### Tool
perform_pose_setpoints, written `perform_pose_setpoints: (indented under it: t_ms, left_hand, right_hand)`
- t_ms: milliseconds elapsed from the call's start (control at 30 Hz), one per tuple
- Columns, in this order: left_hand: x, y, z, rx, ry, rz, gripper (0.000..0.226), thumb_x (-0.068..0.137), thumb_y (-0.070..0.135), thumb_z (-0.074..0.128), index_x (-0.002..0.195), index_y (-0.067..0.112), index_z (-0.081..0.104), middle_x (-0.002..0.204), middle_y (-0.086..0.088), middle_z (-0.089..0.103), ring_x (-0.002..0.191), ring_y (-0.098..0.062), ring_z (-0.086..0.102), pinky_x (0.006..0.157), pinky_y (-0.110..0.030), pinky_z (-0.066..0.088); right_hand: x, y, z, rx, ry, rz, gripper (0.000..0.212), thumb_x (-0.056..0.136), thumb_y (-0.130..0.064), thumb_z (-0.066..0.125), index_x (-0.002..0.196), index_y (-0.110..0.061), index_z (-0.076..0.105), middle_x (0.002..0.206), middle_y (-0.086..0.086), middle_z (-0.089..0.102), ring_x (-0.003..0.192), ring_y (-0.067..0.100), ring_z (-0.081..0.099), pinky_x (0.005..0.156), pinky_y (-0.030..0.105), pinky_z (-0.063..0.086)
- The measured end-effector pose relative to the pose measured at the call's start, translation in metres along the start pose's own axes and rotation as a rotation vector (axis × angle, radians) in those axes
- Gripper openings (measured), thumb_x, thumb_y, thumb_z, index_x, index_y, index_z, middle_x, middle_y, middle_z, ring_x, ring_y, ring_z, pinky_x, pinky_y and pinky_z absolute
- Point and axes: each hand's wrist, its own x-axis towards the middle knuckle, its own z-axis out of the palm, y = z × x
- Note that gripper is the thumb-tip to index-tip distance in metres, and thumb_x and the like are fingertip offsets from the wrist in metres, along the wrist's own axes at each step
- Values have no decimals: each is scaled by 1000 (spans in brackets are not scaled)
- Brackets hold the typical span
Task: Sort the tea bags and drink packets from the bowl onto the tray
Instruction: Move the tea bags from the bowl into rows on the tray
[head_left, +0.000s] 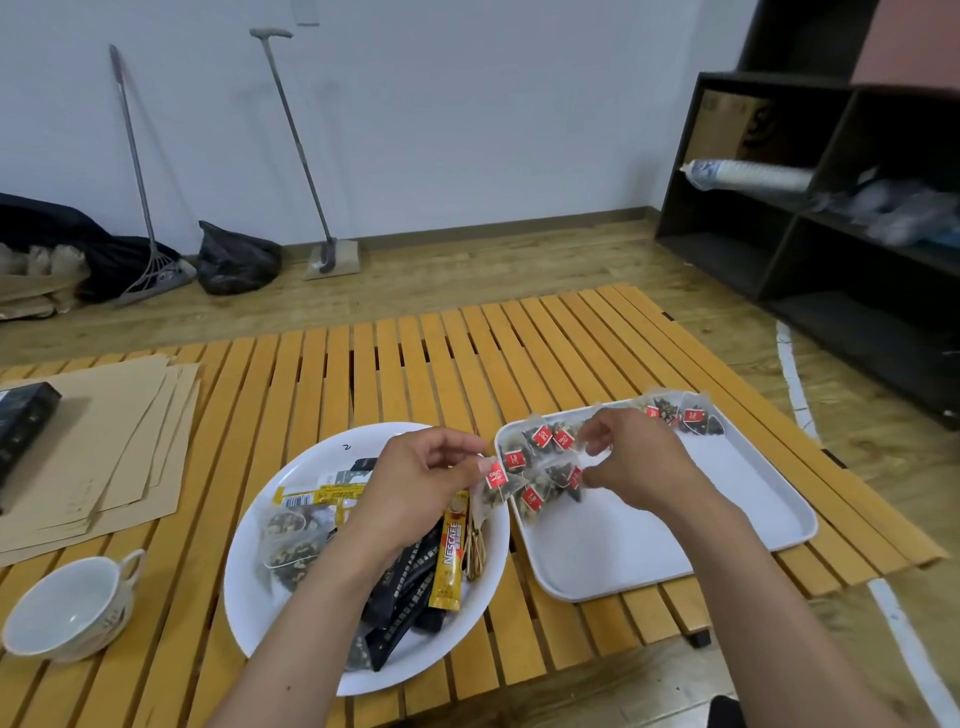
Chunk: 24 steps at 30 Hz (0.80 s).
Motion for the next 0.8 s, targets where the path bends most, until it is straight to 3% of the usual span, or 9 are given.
perform_pose_setpoints:
  t_ms: [67, 167, 267, 333, 467, 600, 700, 800]
  left_hand:
    - [1, 1, 3, 4, -2, 1, 11, 86, 20, 80, 96, 24, 78, 90, -2, 79, 74, -5, 70, 61, -14, 46]
    - [3, 5, 13, -22, -23, 22, 13, 84, 19, 82, 96, 23, 78, 87, 0, 79, 76, -4, 72, 67, -15, 49]
    - [5, 13, 28, -44, -30, 66, 12, 85, 20, 82, 95, 21, 78, 85, 1, 80, 74, -2, 72, 66, -12, 49]
    - [7, 16, 34, -36, -10, 86, 9, 88, 22, 79, 96, 20, 77, 83, 2, 79, 68, 2, 70, 61, -9, 46]
    - [10, 7, 30, 184, 43, 122, 6, 87, 28, 80, 91, 28, 75, 83, 10, 76, 68, -2, 68, 68, -23, 54]
    - [7, -2, 25, 465, 33, 162, 6, 88, 29, 77, 91, 33, 72, 79, 16, 70, 66, 6, 61, 60, -21, 45]
    - [5, -2, 26, 547, 4, 180, 7, 88, 31, 76, 93, 32, 71, 79, 17, 69, 67, 4, 62, 63, -24, 52]
    - [5, -2, 26, 576, -6, 180, 10, 87, 31, 77, 95, 32, 71, 79, 17, 70, 66, 2, 62, 64, -29, 55]
  right_hand:
    - [-12, -8, -10, 167, -46, -95, 40, 73, -24, 89, 108, -25, 71, 102, -11, 72, 93, 13, 70, 71, 28, 57]
    - [-30, -24, -16, 377, -259, -206, 33, 72, -23, 91, 102, -22, 76, 96, -6, 76, 82, 14, 74, 66, 27, 56]
    - [-29, -21, -17, 363, -211, -246, 9, 80, -13, 83, 87, -12, 78, 79, 4, 77, 65, 12, 67, 60, 30, 51]
    - [-22, -7, -25, 337, -111, -181, 4, 81, -11, 81, 82, -11, 77, 74, 5, 75, 61, 13, 62, 56, 30, 49]
    - [-11, 37, -46, 282, 25, 32, 7, 80, -7, 82, 85, -8, 76, 77, 4, 74, 59, 9, 57, 49, 14, 43]
    - [0, 55, -28, 206, -7, 107, 12, 74, -8, 86, 76, -15, 76, 78, 3, 78, 74, 18, 71, 56, 20, 45]
    - [6, 53, -13, 161, -48, 92, 21, 67, -11, 91, 78, -21, 75, 78, -3, 77, 81, 18, 73, 60, 23, 51]
    - [7, 53, -15, 99, -37, 140, 31, 64, -15, 92, 79, -27, 68, 80, -7, 74, 81, 15, 71, 71, 34, 60]
